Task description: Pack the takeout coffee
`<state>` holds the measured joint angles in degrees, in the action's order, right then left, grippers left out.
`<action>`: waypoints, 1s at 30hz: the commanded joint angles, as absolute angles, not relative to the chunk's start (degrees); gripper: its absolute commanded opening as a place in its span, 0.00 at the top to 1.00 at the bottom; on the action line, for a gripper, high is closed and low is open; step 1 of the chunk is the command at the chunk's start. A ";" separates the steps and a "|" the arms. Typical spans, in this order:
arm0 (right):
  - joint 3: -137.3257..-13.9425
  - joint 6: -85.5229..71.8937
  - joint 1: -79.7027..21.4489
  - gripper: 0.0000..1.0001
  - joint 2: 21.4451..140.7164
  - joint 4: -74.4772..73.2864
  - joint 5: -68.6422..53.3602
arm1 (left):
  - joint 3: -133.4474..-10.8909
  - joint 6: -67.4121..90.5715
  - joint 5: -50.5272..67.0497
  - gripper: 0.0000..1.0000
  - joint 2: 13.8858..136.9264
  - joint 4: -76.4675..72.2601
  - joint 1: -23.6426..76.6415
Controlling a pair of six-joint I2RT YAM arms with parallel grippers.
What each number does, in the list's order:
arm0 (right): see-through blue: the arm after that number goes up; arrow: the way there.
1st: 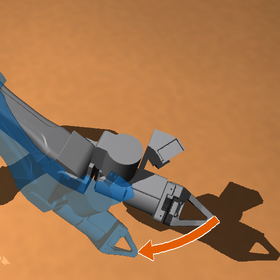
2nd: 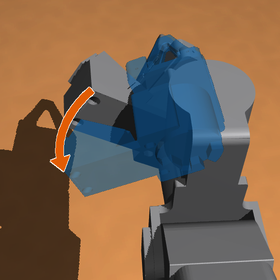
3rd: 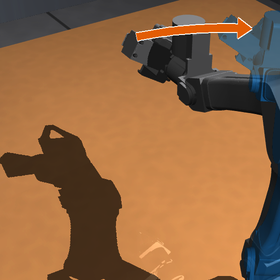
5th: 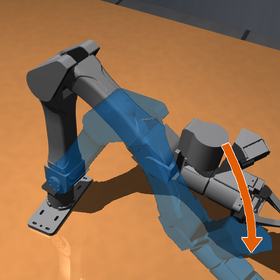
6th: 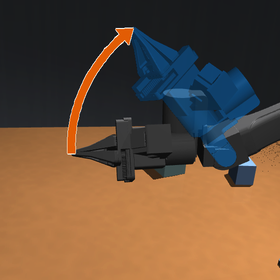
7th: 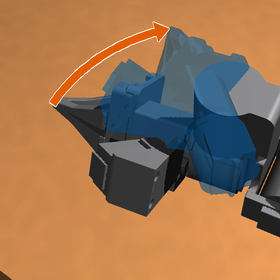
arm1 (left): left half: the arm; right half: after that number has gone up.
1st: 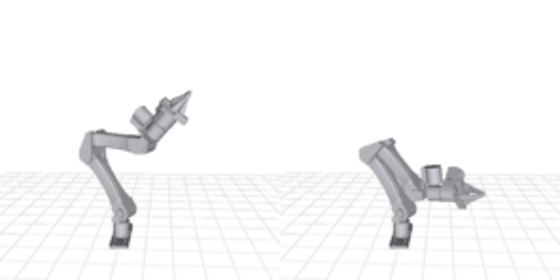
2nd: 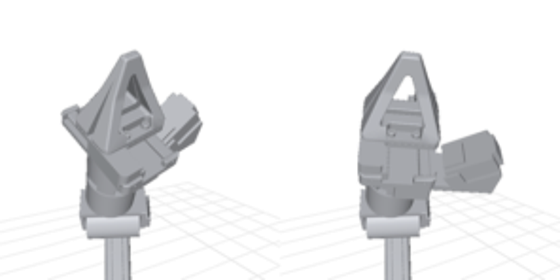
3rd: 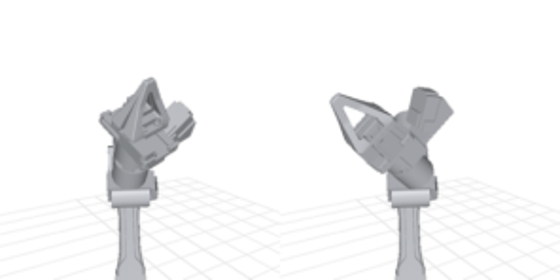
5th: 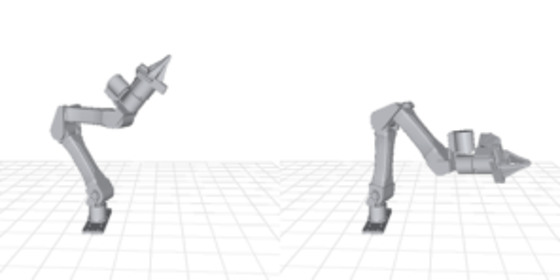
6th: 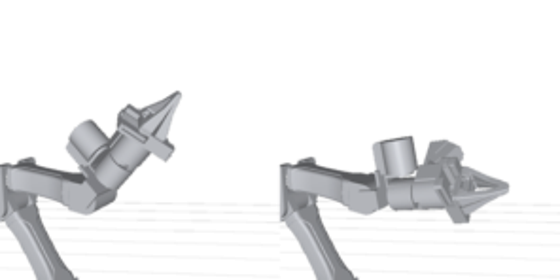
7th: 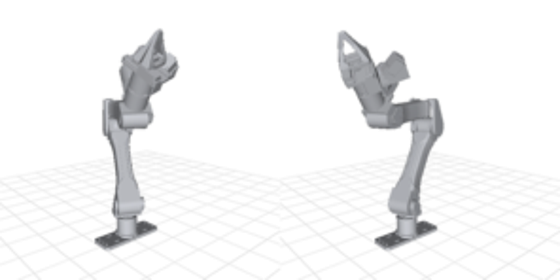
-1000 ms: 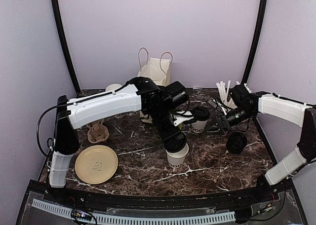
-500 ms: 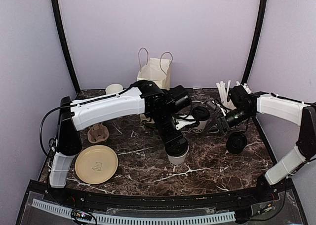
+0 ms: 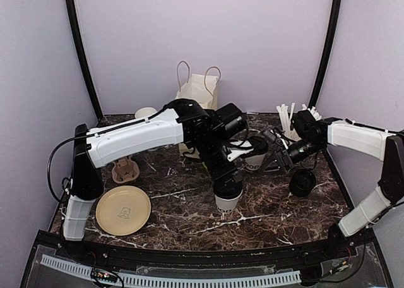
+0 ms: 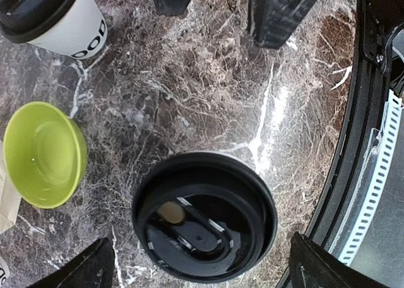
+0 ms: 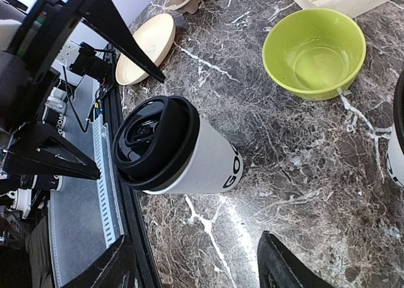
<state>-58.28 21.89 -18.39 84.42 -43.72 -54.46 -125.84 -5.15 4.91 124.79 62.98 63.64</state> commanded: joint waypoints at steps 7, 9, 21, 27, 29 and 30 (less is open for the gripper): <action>-57.74 16.96 -21.21 0.35 86.80 -45.80 -58.75 | -104.13 7.10 -5.63 0.02 105.70 46.66 61.60; -57.72 16.83 -22.66 0.33 88.66 -46.39 -59.76 | -99.19 12.23 -4.35 0.04 103.43 41.71 60.01; -62.70 21.00 -28.29 0.32 97.51 -51.37 -64.43 | -83.29 21.58 8.55 0.11 101.43 18.85 58.09; -63.66 20.60 -28.56 0.33 99.05 -51.34 -64.87 | -83.90 21.44 10.04 0.18 104.87 18.53 57.93; -63.93 20.37 -28.56 0.36 99.78 -51.16 -64.75 | -83.67 21.49 10.62 0.20 105.75 18.70 57.92; -64.10 20.26 -28.56 0.37 100.06 -51.09 -64.85 | -83.54 21.51 10.84 0.22 106.37 18.93 57.92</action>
<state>-62.41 19.88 -28.12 98.63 -49.98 -63.40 -84.23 20.73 8.78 104.97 20.03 58.02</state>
